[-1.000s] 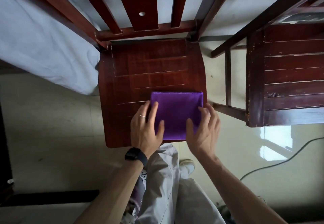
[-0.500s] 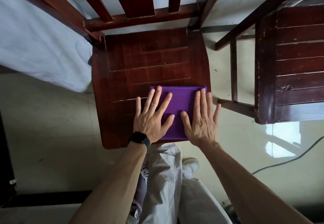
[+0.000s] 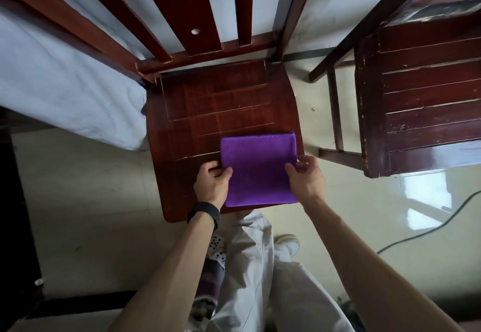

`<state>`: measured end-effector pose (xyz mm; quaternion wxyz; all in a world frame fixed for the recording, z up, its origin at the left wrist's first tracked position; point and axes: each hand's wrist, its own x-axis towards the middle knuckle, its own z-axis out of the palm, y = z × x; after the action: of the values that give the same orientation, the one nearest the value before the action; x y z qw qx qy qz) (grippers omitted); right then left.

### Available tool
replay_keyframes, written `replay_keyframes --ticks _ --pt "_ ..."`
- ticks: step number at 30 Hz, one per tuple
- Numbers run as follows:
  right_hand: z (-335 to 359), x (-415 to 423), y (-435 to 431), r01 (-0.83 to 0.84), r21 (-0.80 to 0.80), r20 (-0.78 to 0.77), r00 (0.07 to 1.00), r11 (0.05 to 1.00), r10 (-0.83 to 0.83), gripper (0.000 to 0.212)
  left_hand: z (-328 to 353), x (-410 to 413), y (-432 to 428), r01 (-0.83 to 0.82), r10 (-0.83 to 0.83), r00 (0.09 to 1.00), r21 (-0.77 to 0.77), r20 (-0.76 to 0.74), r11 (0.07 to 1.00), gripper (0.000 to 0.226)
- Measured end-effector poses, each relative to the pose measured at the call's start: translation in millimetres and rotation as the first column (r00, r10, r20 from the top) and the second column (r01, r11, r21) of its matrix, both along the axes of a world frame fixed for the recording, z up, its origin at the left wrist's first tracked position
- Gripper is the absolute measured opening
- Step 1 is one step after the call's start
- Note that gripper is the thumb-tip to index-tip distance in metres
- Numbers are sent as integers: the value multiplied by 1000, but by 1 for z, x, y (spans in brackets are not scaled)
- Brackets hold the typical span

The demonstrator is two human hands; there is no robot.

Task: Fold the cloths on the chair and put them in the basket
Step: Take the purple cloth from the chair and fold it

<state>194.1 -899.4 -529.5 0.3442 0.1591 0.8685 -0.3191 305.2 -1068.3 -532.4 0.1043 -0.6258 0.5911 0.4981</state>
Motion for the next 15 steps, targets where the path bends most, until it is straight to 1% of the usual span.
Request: replay_keyframes --ticks 3,5,8,12,14,15 --pt "-3 -13 1 33 -11 115 993 999 -32 38 -3 -2 -13 1 0 1000 137 -8 991 29" --pt "-5 -19 6 73 -79 177 982 994 -58 32 -2 -3 -23 27 -22 999 215 -27 976 22" --pt "-6 -22 15 131 -196 241 967 972 -82 20 4 -1 -33 31 -8 997 296 -77 955 33" --pt "0 -16 26 154 -299 266 961 942 -73 24 19 1 -30 -10 79 985 415 -151 910 32" --pt "10 -11 35 205 -348 303 948 915 -98 25 31 0 -25 24 71 980 458 -188 889 35" --pt "18 -10 40 237 -378 331 937 895 -109 28 38 -1 -22 51 52 978 470 -202 881 35"
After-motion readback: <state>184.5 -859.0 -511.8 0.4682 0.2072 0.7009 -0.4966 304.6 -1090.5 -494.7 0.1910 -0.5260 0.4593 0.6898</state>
